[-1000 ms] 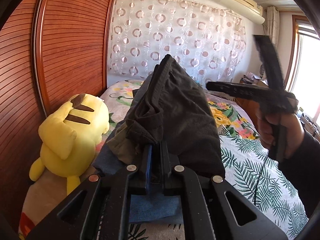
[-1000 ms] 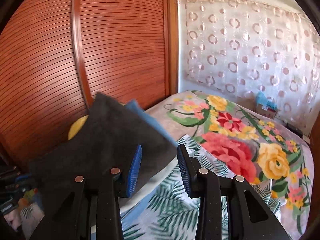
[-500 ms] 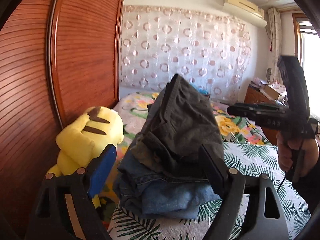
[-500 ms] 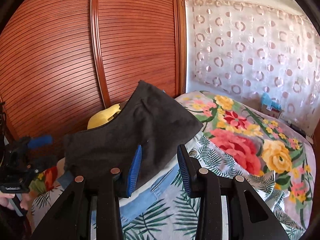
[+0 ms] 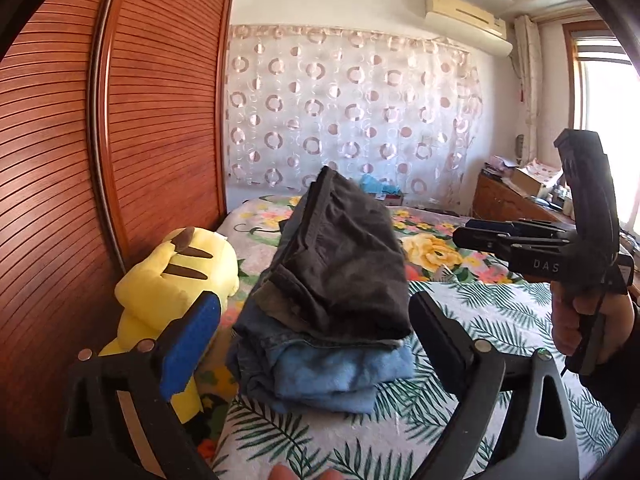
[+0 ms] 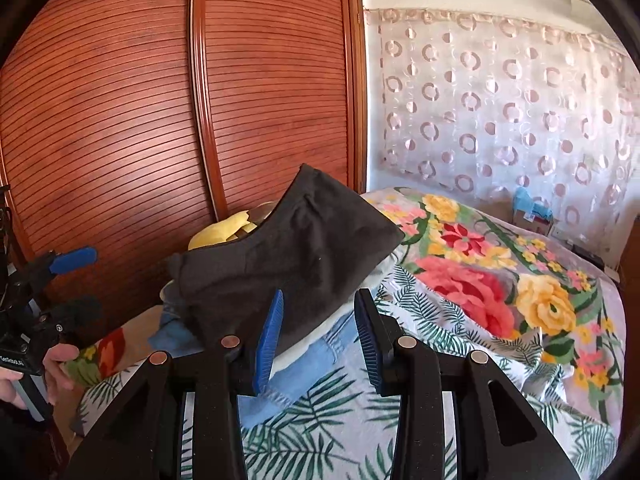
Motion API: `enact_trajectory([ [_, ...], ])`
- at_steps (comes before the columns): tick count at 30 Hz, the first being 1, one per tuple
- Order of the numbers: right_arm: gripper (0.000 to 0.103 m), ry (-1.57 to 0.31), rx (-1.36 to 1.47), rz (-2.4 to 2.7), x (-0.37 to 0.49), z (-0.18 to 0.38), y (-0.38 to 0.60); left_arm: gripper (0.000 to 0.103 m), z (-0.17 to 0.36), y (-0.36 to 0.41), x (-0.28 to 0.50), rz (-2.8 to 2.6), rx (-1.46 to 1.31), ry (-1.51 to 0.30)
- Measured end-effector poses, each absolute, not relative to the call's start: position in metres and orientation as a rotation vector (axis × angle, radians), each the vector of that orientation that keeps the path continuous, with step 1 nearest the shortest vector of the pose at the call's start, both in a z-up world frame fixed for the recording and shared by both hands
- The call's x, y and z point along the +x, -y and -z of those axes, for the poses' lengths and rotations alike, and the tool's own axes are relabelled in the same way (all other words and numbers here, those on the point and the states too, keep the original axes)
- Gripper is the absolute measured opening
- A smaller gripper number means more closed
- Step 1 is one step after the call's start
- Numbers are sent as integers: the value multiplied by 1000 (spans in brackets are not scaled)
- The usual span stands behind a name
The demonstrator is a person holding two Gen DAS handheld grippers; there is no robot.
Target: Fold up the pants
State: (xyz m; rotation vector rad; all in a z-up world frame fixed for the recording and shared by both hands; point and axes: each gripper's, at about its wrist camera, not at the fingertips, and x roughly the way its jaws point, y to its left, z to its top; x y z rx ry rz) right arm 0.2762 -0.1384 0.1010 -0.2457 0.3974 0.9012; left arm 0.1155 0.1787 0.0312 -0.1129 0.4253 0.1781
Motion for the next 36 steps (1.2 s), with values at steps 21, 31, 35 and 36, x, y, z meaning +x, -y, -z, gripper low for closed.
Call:
enact_trajectory([
  [21,67,-374,-173,-734,182,-91,200,96,-39,-120,91,-53,-64,-452],
  [31,73,-379,-108,-629,136,-79,236,96,-29,-76,85,58,-54,-475],
  [35,73,-391,-82,-575,119,-72,250,96,-22,-60,85,89,-59,-492],
  [36,73,-398,-80,-560,115,-71,252,96,-21,-57,85,94,-58,-494],
])
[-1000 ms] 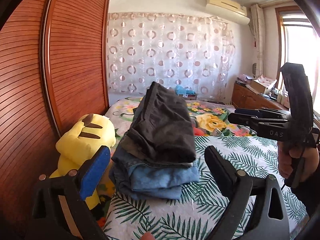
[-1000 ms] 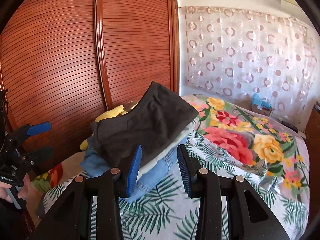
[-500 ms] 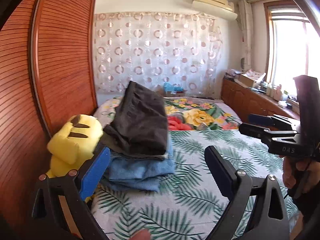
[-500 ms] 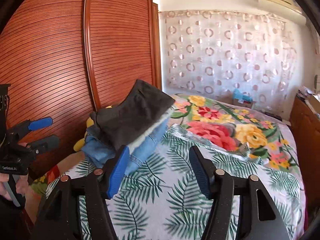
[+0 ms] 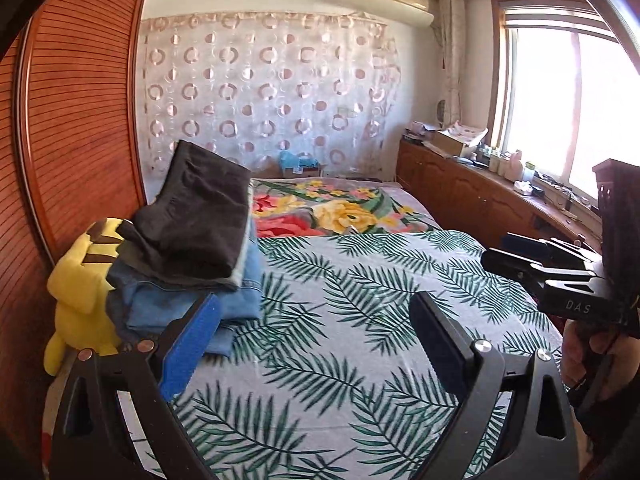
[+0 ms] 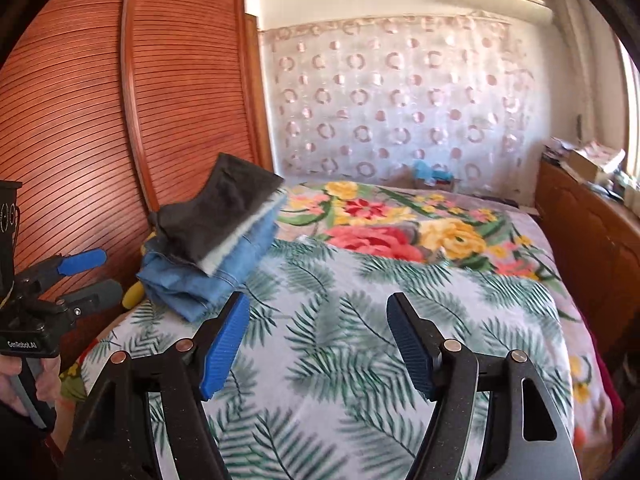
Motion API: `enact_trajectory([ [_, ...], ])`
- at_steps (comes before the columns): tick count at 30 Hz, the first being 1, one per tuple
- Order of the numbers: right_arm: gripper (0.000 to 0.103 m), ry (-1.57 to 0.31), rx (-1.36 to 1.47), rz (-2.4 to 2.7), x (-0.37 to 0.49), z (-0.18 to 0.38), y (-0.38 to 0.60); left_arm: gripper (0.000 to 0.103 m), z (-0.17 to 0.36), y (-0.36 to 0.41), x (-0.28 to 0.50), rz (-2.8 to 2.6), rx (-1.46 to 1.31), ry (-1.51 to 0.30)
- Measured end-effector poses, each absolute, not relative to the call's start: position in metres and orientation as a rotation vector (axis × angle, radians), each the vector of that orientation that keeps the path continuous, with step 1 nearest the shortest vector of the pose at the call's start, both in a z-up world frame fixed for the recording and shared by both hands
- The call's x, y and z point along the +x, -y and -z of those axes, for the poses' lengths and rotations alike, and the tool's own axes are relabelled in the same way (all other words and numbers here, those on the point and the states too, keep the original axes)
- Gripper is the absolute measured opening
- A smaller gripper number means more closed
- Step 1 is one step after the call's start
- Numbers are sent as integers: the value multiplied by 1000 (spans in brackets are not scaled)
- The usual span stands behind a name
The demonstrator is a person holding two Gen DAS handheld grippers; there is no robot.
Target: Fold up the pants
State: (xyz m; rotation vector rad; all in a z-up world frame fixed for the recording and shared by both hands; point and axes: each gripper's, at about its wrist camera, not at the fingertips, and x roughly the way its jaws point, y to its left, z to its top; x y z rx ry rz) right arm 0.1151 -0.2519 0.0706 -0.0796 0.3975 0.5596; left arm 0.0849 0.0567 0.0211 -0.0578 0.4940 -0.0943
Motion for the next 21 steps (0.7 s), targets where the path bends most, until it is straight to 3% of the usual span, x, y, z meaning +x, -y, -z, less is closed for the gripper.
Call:
enact_trajectory([
  [14,73,-401,-19,-383,56,-80,270,96,-30,-15,80,139,-24,-494],
  [21,80,-360,-3,-329,31,-87,261,96,-44,-10,75,137,-22,-473],
])
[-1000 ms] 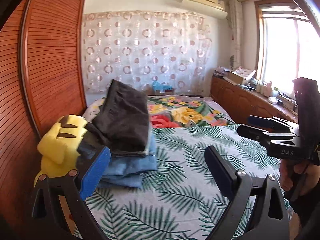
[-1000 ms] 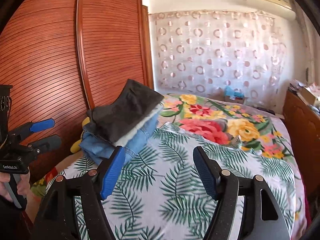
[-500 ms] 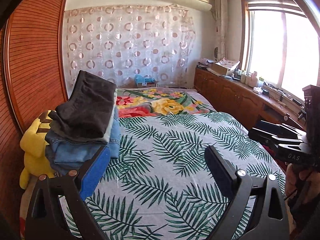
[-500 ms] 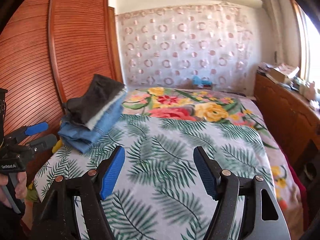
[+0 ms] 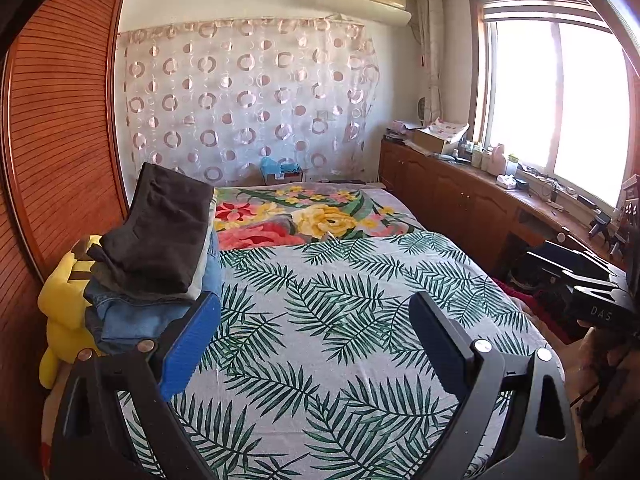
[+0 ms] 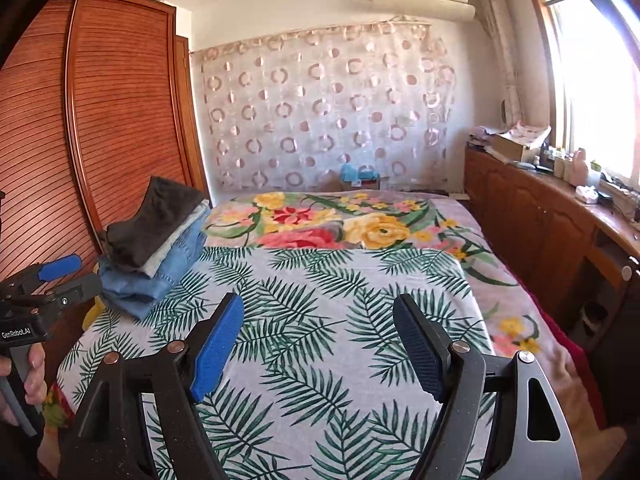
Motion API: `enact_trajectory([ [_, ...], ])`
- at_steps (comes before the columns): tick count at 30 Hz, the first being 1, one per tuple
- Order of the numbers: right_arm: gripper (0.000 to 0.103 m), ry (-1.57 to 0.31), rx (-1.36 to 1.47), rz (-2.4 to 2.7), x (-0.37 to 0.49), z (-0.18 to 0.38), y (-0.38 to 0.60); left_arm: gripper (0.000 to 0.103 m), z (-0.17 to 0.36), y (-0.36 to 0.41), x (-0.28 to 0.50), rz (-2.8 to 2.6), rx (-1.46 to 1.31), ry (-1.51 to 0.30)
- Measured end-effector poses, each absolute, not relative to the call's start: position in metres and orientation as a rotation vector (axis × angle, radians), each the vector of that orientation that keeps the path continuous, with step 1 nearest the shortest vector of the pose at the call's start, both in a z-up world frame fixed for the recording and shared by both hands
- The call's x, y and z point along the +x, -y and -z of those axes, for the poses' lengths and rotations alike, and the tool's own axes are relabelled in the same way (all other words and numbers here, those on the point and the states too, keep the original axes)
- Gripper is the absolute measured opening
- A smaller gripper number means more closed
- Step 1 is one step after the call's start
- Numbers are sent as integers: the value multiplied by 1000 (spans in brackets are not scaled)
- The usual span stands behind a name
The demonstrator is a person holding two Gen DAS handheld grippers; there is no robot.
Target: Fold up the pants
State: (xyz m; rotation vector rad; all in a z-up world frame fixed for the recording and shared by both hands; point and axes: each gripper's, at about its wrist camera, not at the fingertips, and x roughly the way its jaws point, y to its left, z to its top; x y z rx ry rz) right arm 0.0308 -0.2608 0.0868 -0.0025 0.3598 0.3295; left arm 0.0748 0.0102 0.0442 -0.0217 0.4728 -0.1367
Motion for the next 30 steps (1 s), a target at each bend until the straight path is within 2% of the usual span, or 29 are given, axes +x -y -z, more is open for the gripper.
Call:
enact_trajectory([
  [11,81,-287,2,-285,-6,-80,255,96,-65,-7,59,127,-12,-423],
  [30,82,-280,1,-294,4,-73,267,96,-66,-7,57,122,-15,-416],
])
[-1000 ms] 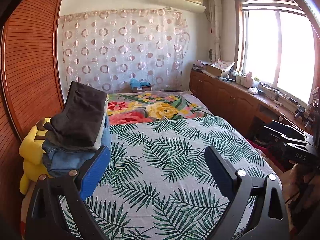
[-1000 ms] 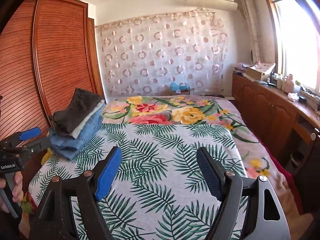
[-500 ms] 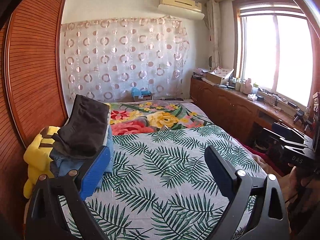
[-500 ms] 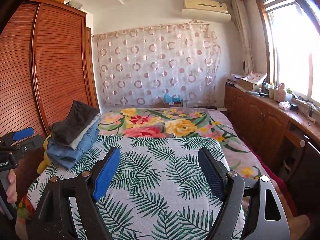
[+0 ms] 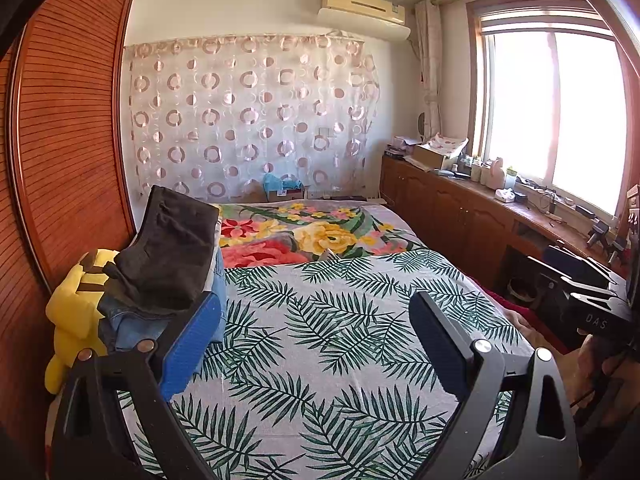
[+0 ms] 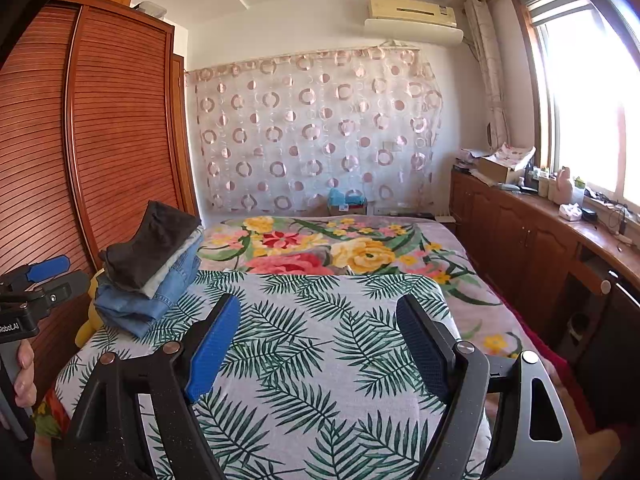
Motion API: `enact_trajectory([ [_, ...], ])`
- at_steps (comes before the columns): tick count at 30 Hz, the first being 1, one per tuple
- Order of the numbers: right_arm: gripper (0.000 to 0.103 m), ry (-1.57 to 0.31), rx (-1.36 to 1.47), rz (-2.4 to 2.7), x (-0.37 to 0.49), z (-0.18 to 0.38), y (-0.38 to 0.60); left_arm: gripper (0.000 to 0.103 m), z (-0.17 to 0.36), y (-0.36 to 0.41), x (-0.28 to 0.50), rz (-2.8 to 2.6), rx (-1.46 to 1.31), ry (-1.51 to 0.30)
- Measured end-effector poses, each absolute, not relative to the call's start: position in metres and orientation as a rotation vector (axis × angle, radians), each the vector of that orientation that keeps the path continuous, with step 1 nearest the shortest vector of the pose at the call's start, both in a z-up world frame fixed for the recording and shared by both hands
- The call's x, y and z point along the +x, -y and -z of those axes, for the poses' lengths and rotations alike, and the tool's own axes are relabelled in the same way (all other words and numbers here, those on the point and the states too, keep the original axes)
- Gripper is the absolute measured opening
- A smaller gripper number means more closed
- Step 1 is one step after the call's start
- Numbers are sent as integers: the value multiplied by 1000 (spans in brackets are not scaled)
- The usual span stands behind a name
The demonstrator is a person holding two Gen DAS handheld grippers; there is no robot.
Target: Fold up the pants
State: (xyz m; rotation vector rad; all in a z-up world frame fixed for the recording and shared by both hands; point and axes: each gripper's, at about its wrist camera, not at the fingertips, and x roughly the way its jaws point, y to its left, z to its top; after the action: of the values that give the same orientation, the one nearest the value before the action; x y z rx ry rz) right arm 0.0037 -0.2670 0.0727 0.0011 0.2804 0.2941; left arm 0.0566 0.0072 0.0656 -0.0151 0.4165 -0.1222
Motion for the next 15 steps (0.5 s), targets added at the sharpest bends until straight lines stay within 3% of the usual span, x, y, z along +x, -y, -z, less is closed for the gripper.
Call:
enact_trajectory([
  [15,82,-273,-3,-304,5,-69,272,96,-63,-8,55,116,-22,-413],
])
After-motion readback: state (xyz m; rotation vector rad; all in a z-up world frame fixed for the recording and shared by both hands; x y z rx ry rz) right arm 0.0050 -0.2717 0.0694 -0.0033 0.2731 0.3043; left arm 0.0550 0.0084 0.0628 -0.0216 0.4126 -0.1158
